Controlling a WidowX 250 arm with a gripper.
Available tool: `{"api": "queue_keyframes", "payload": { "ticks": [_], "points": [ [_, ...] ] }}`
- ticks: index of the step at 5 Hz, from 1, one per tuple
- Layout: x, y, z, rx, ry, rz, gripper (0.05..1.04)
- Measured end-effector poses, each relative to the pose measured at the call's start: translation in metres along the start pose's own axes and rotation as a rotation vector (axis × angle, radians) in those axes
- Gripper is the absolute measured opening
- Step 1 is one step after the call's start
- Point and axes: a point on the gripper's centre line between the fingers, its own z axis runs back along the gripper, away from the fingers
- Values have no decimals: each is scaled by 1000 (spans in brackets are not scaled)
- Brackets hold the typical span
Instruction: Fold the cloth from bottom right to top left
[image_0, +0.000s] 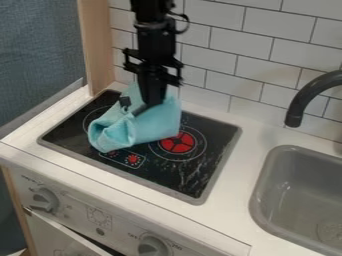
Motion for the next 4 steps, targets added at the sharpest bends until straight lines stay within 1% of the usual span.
{"api": "queue_keyframes", "payload": {
  "ticks": [1,2,3,4],
  "points": [
    [3,21,4,-2,6,45,51],
    [6,35,3,2,18,79,51],
    [9,53,-3,-3,40,108,51],
    [19,75,-28,-20,91,118,51]
  ]
}}
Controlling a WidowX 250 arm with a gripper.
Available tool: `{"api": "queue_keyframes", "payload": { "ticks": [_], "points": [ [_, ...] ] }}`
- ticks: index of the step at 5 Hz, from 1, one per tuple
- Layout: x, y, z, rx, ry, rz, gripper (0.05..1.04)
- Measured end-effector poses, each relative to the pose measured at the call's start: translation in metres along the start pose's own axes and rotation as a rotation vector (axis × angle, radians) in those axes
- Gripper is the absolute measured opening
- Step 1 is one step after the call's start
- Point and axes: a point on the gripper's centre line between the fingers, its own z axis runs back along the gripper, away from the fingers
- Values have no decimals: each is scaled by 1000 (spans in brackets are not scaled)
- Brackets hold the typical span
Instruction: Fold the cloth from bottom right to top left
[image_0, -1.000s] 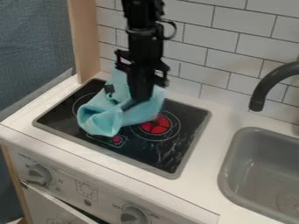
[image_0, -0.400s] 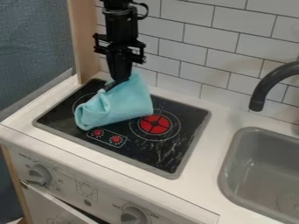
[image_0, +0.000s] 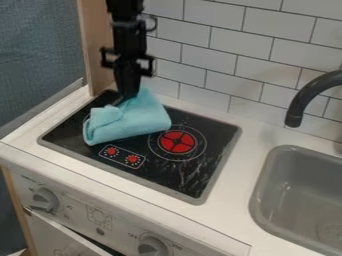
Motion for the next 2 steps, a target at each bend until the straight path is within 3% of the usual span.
{"api": "queue_keyframes", "payload": {
  "ticks": [2],
  "points": [
    [7,20,-18,0,45,4,74]
  ]
}}
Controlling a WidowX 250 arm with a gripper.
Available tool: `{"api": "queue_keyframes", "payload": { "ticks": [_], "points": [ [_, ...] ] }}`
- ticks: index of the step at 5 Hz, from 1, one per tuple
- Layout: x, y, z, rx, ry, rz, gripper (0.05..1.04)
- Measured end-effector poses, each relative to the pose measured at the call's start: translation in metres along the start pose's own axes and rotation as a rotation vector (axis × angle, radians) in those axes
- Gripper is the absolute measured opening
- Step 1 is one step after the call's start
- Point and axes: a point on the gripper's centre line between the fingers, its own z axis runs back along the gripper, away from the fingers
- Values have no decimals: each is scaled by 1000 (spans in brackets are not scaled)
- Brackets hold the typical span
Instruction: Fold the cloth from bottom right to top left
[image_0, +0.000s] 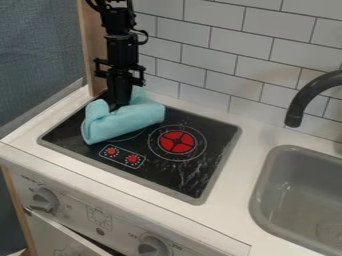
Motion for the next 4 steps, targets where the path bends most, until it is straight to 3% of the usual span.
{"api": "queue_keyframes", "payload": {
  "ticks": [1,2,3,4],
  "points": [
    [1,1,-2,-8,16,-2,228],
    [1,2,-3,-8,16,11,472],
    [-4,3,-7,-9,28,30,797],
    [-9,6,4,26,25,59,1013]
  ]
}}
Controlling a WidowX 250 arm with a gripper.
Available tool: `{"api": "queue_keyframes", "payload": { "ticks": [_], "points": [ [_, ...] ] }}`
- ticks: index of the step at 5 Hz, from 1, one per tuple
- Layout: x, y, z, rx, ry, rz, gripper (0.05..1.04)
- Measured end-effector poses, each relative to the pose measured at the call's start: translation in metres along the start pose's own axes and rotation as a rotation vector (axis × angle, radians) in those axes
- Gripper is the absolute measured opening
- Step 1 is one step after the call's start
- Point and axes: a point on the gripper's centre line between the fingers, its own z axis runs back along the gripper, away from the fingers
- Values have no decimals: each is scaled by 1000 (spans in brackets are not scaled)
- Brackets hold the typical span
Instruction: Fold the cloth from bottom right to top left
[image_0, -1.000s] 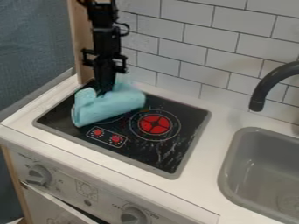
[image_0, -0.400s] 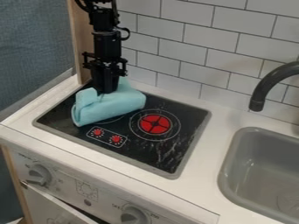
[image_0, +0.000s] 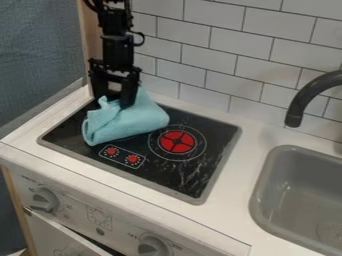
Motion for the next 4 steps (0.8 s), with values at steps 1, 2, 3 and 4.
{"api": "queue_keyframes", "payload": {
  "ticks": [1,2,3,4],
  "points": [
    [-6,-2,20,16,-40,5,1011],
    [-11,-5,39,25,-84,-1,999],
    [-17,-9,59,38,-130,-2,999],
    [-23,-12,65,58,-161,-23,999]
  ]
}}
